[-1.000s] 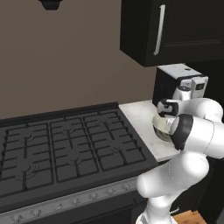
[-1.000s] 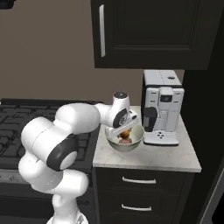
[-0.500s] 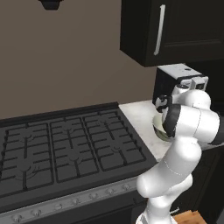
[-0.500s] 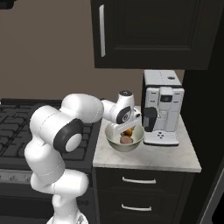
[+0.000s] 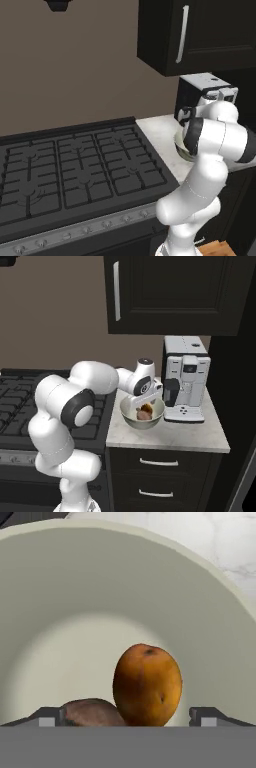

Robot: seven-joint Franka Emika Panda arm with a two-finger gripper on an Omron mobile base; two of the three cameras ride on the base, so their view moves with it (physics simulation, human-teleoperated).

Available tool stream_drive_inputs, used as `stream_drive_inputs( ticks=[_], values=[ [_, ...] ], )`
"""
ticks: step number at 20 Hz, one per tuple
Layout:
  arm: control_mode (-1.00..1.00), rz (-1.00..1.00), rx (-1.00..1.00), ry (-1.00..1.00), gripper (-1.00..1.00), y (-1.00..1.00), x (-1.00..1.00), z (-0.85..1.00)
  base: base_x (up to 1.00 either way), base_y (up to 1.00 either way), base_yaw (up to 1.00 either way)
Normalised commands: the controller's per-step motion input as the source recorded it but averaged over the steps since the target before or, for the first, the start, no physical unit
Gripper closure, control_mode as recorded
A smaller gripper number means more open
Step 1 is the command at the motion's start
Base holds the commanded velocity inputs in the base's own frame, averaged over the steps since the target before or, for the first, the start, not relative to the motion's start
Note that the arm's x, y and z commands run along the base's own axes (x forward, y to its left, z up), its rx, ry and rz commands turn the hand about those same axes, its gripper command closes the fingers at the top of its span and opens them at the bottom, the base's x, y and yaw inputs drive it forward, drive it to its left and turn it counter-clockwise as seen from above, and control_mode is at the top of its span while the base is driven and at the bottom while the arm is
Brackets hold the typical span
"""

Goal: Take the potato, mango, and squash from the freezer and place them in the bowl on the counter.

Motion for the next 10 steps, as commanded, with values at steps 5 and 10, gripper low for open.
stream_drive_inputs(
  ticks=[5, 10],
  values=[
    [-1.00, -0.02, 0.00, -0.05, -1.00, 0.03, -0.18, 0.17, 0.00, 0.00, 0.00],
    [-1.00, -0.05, 0.00, -0.05, -1.00, 0.08, -0.33, 0.39, 0.00, 0.00, 0.00]
  ],
)
